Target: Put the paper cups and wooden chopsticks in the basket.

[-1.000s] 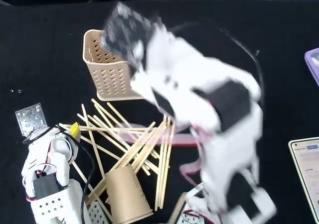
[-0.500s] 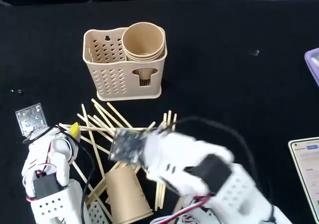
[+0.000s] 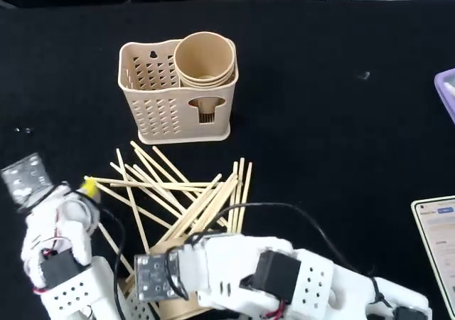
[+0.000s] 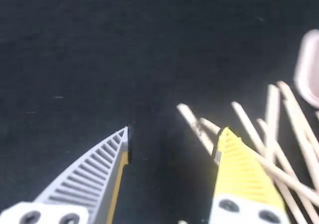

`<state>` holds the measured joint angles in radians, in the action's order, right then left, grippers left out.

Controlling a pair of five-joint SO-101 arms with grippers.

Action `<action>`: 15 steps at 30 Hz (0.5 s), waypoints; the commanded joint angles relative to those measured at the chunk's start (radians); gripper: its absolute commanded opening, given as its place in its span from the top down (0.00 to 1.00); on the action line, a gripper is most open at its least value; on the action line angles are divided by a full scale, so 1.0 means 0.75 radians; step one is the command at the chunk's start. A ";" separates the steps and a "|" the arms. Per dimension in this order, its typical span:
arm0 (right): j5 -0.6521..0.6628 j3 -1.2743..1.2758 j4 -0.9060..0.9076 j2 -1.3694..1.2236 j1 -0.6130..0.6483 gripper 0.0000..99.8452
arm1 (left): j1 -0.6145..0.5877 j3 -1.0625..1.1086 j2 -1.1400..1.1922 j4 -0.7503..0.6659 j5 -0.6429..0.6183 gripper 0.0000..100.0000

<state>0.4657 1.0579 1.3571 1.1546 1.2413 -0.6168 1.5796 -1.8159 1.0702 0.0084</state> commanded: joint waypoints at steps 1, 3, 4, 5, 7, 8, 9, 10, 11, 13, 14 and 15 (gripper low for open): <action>-0.025 -0.011 -0.002 0.030 0.082 0.82 | -0.083 -0.107 -0.008 -0.002 -0.068 0.72; -0.025 -0.011 -0.002 0.030 0.127 0.82 | -0.091 -0.099 -0.008 -0.031 -0.090 0.72; -0.025 -0.011 0.000 0.030 0.143 0.82 | -0.093 -0.085 -0.008 -0.059 -0.096 0.72; -0.025 -0.013 0.008 0.030 0.155 0.82 | -0.095 -0.064 -0.008 -0.086 -0.096 0.72; -0.025 -0.024 0.018 0.030 0.176 0.82 | -0.095 -0.030 -0.008 -0.135 -0.096 0.72; -0.025 -0.026 0.025 0.030 0.182 0.82 | -0.095 -0.021 -0.008 -0.149 -0.096 0.72; -0.025 -0.024 0.020 0.030 0.184 0.82 | -0.095 -0.015 -0.008 -0.158 -0.096 0.72; -0.018 -0.017 0.012 0.026 0.190 0.82 | -0.095 -0.015 -0.008 -0.160 -0.098 0.72; -0.014 -0.001 -0.004 0.019 0.190 0.82 | -0.093 -0.013 -0.008 -0.160 -0.098 0.72; -0.014 0.073 -0.080 0.021 0.182 0.82 | -0.089 -0.011 -0.008 -0.160 -0.098 0.72; -0.014 0.116 -0.129 0.026 0.180 0.82 | -0.087 -0.011 -0.008 -0.158 -0.098 0.72; -0.014 0.154 -0.182 0.028 0.178 0.82 | -0.087 -0.011 -0.008 -0.155 -0.098 0.72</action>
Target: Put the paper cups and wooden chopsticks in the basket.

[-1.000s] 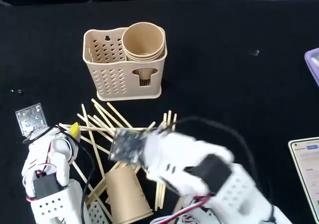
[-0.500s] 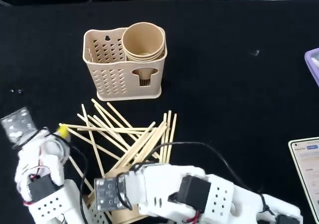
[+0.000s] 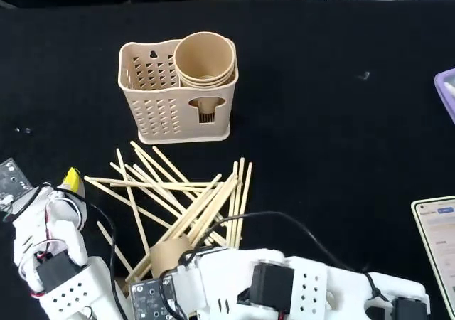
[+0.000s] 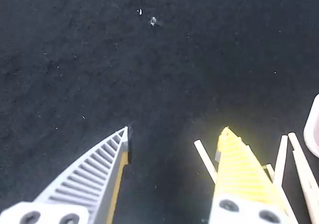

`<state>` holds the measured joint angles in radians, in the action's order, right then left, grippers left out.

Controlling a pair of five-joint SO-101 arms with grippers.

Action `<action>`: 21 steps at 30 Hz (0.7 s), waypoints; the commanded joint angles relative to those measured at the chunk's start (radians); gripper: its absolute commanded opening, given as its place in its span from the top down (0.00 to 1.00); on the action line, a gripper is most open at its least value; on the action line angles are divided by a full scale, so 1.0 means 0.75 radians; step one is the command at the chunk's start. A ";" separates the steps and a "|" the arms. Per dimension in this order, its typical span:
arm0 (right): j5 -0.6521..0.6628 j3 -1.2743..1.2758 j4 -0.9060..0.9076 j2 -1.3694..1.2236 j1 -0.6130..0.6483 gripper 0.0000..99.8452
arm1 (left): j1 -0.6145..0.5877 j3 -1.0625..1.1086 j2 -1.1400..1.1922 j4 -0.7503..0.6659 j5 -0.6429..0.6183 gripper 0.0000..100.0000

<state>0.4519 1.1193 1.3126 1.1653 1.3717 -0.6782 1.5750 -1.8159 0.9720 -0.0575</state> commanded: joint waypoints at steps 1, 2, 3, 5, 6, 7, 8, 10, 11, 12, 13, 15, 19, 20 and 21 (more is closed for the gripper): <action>0.004 0.109 -0.176 0.013 -0.010 0.82 | -0.003 -0.005 -0.008 -0.025 -0.010 0.72; 0.004 0.136 -0.233 0.013 -0.039 0.82 | -0.003 -0.005 -0.008 -0.023 -0.010 0.72; 0.004 0.157 -0.297 0.013 -0.080 0.82 | -0.003 -0.003 -0.008 -0.023 -0.010 0.72; 0.004 0.177 -0.411 0.005 -0.200 0.82 | -0.003 -0.003 -0.008 -0.023 -0.010 0.72; 0.006 0.179 -0.466 0.003 -0.268 0.82 | -0.003 -0.003 -0.006 -0.023 -0.010 0.72; 0.006 0.179 -0.522 0.003 -0.336 0.82 | -0.003 -0.003 -0.006 -0.020 -0.010 0.72; 0.006 0.179 -0.575 0.003 -0.397 0.82 | -0.003 -0.001 -0.006 -0.020 -0.010 0.72; 0.006 0.177 -0.665 0.003 -0.495 0.82 | -0.003 -0.001 -0.006 -0.020 -0.010 0.72; 0.004 0.169 -0.681 0.005 -0.528 0.82 | -0.003 -0.001 -0.006 -0.020 -0.010 0.72; 0.004 0.159 -0.673 0.015 -0.552 0.82 | -0.003 -0.001 -0.006 -0.020 -0.010 0.72; 0.004 0.132 -0.636 0.019 -0.565 0.82 | -0.003 -0.001 -0.006 -0.020 -0.010 0.72; 0.004 0.054 -0.466 0.042 -0.550 0.82 | -0.003 -0.001 -0.004 -0.018 -0.010 0.72; 0.006 -0.144 -0.043 0.126 -0.376 0.82 | -0.003 0.001 -0.002 -0.018 -0.010 0.72; 0.010 -0.185 0.047 0.148 -0.323 0.82 | -0.003 0.001 -0.002 -0.018 -0.010 0.72; 0.029 -0.212 0.123 0.171 -0.272 0.82 | -0.003 0.001 -0.002 -0.018 -0.010 0.72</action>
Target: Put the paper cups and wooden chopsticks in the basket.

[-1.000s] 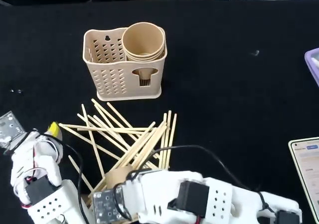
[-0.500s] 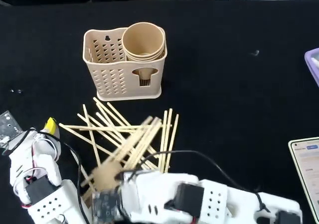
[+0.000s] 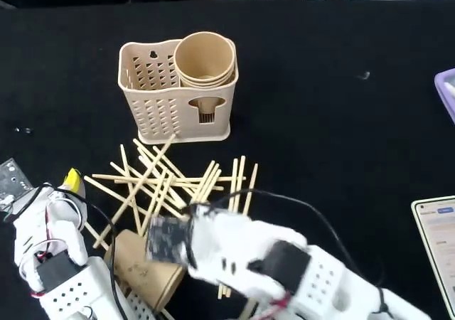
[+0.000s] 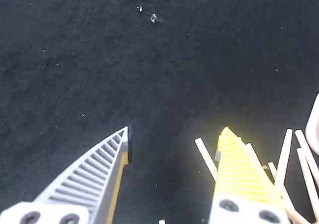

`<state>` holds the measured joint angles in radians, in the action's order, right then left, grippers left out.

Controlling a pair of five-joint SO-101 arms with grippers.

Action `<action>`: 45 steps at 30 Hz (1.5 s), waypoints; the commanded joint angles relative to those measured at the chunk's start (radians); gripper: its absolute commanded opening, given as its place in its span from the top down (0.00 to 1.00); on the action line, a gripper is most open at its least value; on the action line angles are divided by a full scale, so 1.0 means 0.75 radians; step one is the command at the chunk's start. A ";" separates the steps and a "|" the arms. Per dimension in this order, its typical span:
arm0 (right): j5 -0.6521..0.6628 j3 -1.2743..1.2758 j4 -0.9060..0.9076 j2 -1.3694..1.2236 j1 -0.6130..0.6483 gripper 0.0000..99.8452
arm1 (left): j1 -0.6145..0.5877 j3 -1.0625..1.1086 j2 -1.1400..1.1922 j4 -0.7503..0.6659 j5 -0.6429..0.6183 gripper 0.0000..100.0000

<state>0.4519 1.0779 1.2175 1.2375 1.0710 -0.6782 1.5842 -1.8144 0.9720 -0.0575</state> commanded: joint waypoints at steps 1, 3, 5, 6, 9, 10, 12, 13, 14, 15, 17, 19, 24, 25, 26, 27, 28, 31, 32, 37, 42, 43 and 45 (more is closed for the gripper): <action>0.055 -0.171 0.317 0.085 0.180 0.82 | -0.003 -0.011 -0.004 -0.018 -0.010 0.72; 0.088 -0.167 0.399 0.105 0.260 0.81 | -0.001 -0.011 -0.004 -0.018 -0.010 0.72; 0.088 -0.142 0.409 0.105 0.288 0.77 | -0.001 -0.011 -0.006 -0.018 -0.010 0.72; 0.088 -0.130 0.395 0.105 0.295 0.74 | -0.001 -0.011 -0.006 -0.020 -0.010 0.72; 0.074 -0.075 0.333 0.103 0.391 0.71 | -0.001 -0.011 -0.006 -0.020 -0.010 0.72; 0.039 -0.066 0.313 0.103 0.436 0.72 | -0.001 -0.011 -0.006 -0.020 -0.010 0.72; -0.018 -0.052 0.264 0.103 0.499 0.73 | -0.001 -0.011 -0.006 -0.020 -0.010 0.72; -0.037 -0.036 0.233 0.101 0.511 0.73 | -0.001 -0.011 -0.008 -0.020 -0.010 0.72; -0.049 -0.001 0.188 0.095 0.511 0.73 | -0.001 -0.011 -0.008 -0.023 -0.010 0.72; -0.053 0.046 0.131 0.083 0.509 0.73 | -0.001 -0.011 -0.008 -0.023 -0.010 0.72; -0.053 0.165 0.008 0.050 0.509 0.73 | -0.001 -0.011 -0.008 -0.023 -0.010 0.72; -0.055 0.249 -0.106 0.030 0.507 0.73 | -0.001 -0.011 -0.008 -0.023 -0.010 0.72; -0.113 0.310 -0.323 0.021 0.329 0.73 | -0.001 -0.011 -0.008 -0.023 -0.010 0.72; -0.113 0.312 -0.356 0.021 0.272 0.73 | -0.001 -0.011 -0.008 -0.023 -0.010 0.72; -0.110 0.312 -0.383 0.021 0.217 0.74 | -0.001 -0.011 -0.008 -0.023 -0.010 0.72; -0.104 0.310 -0.401 0.021 0.172 0.76 | -0.001 -0.011 -0.008 -0.023 -0.010 0.72; -0.094 0.310 -0.411 0.021 0.133 0.80 | -0.001 -0.011 -0.008 -0.023 -0.010 0.72; -0.074 0.300 -0.415 0.024 0.076 1.00 | -0.001 -0.011 -0.008 -0.020 -0.010 0.72; -0.068 0.296 -0.409 0.024 0.063 0.97 | -0.001 -0.007 -0.008 -0.020 -0.010 0.72; -0.065 0.111 -0.237 0.026 0.059 0.99 | -0.001 -0.003 -0.008 -0.020 -0.010 0.72; -0.068 -0.273 0.045 0.026 0.016 0.99 | 0.001 0.001 -0.008 -0.020 -0.010 0.72; -0.070 -0.359 0.090 0.019 -0.023 0.99 | 0.001 0.001 -0.008 -0.020 -0.010 0.72; -0.070 -0.527 0.160 0.009 -0.151 0.99 | 0.001 0.001 -0.008 -0.020 -0.010 0.72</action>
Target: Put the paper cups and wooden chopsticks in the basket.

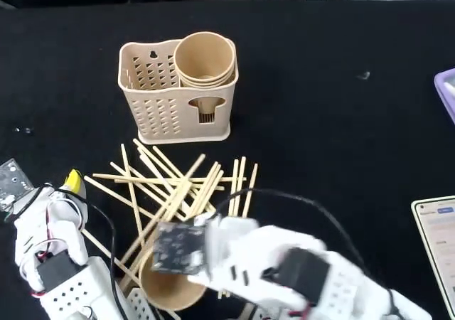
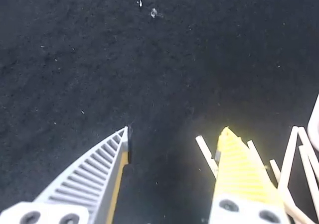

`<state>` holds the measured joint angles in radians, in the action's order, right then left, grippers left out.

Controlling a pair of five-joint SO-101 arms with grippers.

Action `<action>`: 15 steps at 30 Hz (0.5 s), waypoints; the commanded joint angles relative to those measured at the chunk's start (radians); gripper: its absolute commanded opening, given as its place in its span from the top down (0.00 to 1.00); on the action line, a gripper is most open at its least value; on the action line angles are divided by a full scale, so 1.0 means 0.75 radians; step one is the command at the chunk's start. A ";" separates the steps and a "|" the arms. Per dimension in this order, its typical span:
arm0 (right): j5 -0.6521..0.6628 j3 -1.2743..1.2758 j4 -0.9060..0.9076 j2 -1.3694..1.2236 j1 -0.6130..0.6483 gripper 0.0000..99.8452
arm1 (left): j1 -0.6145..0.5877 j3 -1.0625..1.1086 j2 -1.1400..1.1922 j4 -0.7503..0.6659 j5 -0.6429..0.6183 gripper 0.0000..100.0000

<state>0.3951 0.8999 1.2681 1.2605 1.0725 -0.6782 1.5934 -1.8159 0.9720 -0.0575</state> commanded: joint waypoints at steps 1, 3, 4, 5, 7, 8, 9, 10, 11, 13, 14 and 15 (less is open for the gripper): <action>0.004 -0.367 0.108 -0.024 -0.233 0.99 | 0.001 -0.011 -0.006 -0.020 -0.010 0.72; 0.004 -0.500 0.106 -0.026 -0.401 0.99 | 0.003 -0.011 -0.006 -0.020 -0.010 0.72; 0.006 -0.557 0.088 -0.028 -0.477 0.99 | 0.003 -0.011 -0.004 -0.020 -0.010 0.72; 0.006 -0.602 0.057 -0.042 -0.548 0.99 | 0.015 -0.009 -0.004 -0.020 -0.010 0.72; -0.004 -0.678 -0.033 -0.087 -0.681 0.99 | 0.054 0.007 -0.006 -0.018 -0.008 0.72; -0.004 -0.707 -0.090 -0.122 -0.736 0.99 | 0.073 0.009 -0.006 -0.018 -0.006 0.72; -0.004 -0.729 -0.155 -0.163 -0.784 0.99 | 0.085 0.013 -0.006 -0.018 -0.004 0.72; -0.006 -0.752 -0.227 -0.208 -0.814 0.99 | 0.095 0.015 -0.006 -0.018 -0.004 0.72; -0.006 -0.766 -0.301 -0.255 -0.835 0.99 | 0.099 0.017 -0.006 -0.018 -0.004 0.72; -0.027 -0.793 -0.440 -0.357 -0.853 0.99 | 0.101 0.017 -0.006 -0.018 -0.002 0.72; -0.065 -0.803 -0.503 -0.410 -0.855 0.99 | 0.101 0.017 -0.006 -0.018 -0.002 0.72; -0.104 -0.815 -0.567 -0.463 -0.857 0.99 | 0.101 0.017 -0.006 -0.018 -0.002 0.72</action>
<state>0.3751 0.3521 0.9874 1.0180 0.4603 -0.6168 1.6164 -1.8159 0.9720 -0.0575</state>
